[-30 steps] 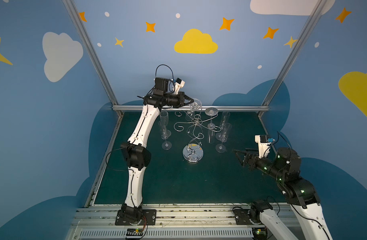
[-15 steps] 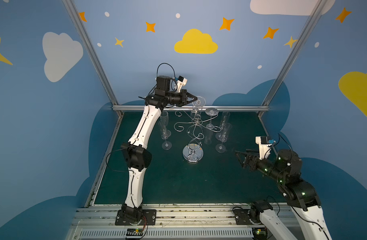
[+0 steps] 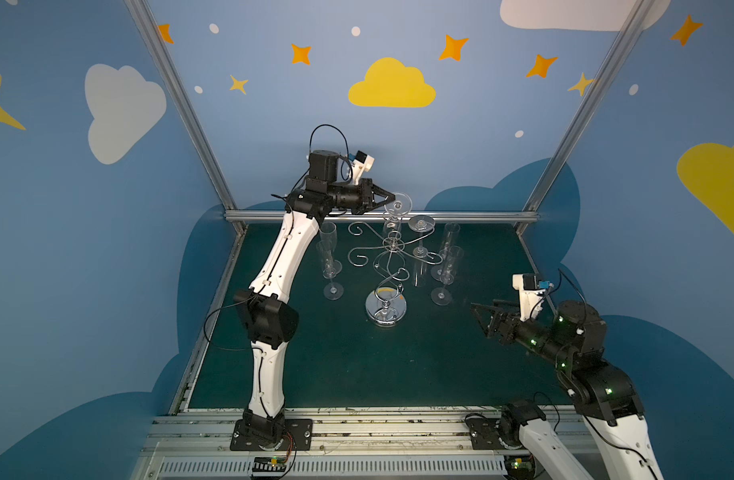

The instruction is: Take the wine glass off the wine glass rack

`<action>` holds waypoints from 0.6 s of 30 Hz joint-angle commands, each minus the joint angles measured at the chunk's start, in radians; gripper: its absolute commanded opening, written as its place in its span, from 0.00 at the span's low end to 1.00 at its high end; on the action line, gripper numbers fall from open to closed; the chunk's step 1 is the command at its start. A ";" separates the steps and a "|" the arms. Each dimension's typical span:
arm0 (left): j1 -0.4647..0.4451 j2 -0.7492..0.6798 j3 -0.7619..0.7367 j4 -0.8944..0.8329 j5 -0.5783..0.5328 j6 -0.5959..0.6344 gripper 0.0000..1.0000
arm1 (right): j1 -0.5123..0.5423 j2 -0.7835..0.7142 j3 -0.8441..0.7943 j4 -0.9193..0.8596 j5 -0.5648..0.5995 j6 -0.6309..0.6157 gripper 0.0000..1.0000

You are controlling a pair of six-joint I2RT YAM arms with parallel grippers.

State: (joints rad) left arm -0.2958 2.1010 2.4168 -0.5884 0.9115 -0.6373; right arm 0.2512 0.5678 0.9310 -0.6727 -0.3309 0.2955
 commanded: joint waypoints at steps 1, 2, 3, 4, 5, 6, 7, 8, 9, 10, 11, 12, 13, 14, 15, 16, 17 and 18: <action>-0.002 -0.055 -0.021 0.019 0.033 0.006 0.03 | 0.003 -0.015 -0.010 -0.017 0.009 0.001 0.81; -0.003 -0.061 -0.031 0.020 0.036 0.006 0.03 | 0.003 -0.018 -0.011 -0.019 0.010 0.003 0.81; -0.005 -0.066 -0.039 0.019 0.038 0.007 0.03 | 0.004 -0.020 -0.011 -0.020 0.012 0.004 0.81; -0.006 -0.069 -0.044 0.019 0.039 0.006 0.03 | 0.003 -0.022 -0.011 -0.020 0.012 0.004 0.81; -0.007 -0.070 -0.050 0.018 0.039 0.007 0.03 | 0.003 -0.023 -0.010 -0.023 0.012 0.005 0.81; -0.008 -0.073 -0.056 0.018 0.041 0.007 0.03 | 0.003 -0.023 -0.009 -0.025 0.010 0.006 0.81; -0.009 -0.076 -0.060 0.018 0.042 0.008 0.03 | 0.003 -0.025 -0.008 -0.026 0.010 0.008 0.81; -0.009 -0.079 -0.063 0.016 0.041 0.008 0.03 | 0.003 -0.025 -0.008 -0.028 0.010 0.009 0.81; -0.009 -0.083 -0.066 0.011 0.039 0.012 0.03 | 0.003 -0.027 -0.006 -0.029 0.011 0.010 0.81; -0.009 -0.086 -0.067 0.001 0.033 0.019 0.03 | 0.003 -0.029 -0.006 -0.030 0.010 0.010 0.81; -0.009 -0.093 -0.067 -0.015 0.022 0.034 0.03 | 0.003 -0.030 -0.004 -0.031 0.013 0.010 0.81; -0.009 -0.102 -0.069 -0.031 0.007 0.049 0.03 | 0.003 -0.032 -0.003 -0.034 0.014 0.009 0.81; -0.009 -0.109 -0.070 -0.045 -0.004 0.063 0.03 | 0.003 -0.035 -0.003 -0.036 0.013 0.010 0.81; -0.009 -0.116 -0.073 -0.057 -0.014 0.074 0.03 | 0.003 -0.037 -0.002 -0.037 0.016 0.009 0.81; -0.009 -0.126 -0.078 -0.064 -0.023 0.083 0.03 | 0.003 -0.039 -0.001 -0.039 0.016 0.010 0.81; -0.007 -0.135 -0.085 -0.066 -0.030 0.087 0.03 | 0.003 -0.040 -0.001 -0.041 0.018 0.010 0.81; -0.007 -0.145 -0.094 -0.065 -0.038 0.090 0.03 | 0.003 -0.041 -0.001 -0.042 0.019 0.010 0.81; -0.005 -0.156 -0.104 -0.065 -0.049 0.094 0.03 | 0.003 -0.042 -0.001 -0.042 0.017 0.010 0.81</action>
State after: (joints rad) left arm -0.3035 2.0167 2.3180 -0.6472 0.8841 -0.5884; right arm 0.2512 0.5369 0.9310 -0.7052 -0.3233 0.2996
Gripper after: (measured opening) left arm 0.063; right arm 0.812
